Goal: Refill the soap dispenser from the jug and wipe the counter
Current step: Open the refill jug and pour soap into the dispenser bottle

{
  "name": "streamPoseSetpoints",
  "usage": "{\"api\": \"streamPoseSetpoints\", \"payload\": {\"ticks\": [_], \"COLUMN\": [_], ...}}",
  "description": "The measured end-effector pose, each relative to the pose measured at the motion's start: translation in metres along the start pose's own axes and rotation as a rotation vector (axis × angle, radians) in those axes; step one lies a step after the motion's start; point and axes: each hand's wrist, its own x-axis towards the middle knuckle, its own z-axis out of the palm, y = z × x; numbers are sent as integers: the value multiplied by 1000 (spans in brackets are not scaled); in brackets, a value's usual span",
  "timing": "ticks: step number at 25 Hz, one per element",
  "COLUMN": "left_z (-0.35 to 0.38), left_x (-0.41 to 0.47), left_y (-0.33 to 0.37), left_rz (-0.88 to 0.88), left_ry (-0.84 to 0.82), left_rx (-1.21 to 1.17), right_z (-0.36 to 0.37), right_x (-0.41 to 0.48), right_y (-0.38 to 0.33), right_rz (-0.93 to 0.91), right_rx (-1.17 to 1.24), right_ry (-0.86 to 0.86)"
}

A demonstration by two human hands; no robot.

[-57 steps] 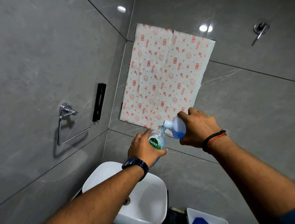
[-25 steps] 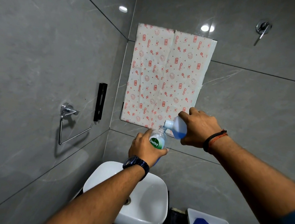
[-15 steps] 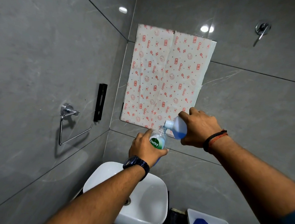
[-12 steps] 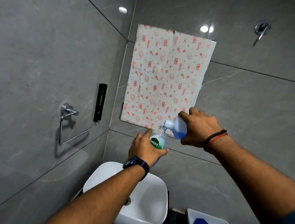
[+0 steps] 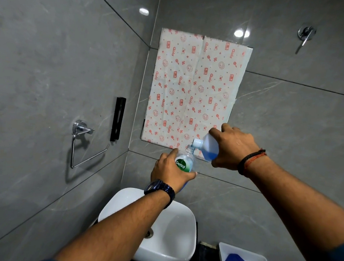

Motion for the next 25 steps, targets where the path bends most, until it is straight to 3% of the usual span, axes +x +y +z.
{"api": "streamPoseSetpoints", "payload": {"ticks": [25], "left_z": [1], "left_x": [1], "left_y": [1], "left_rz": [2], "left_ry": [-1], "left_rx": [-3], "right_z": [3], "right_x": [2], "right_y": [2], "right_rz": [-6], "right_rx": [1], "right_ry": [5]}}
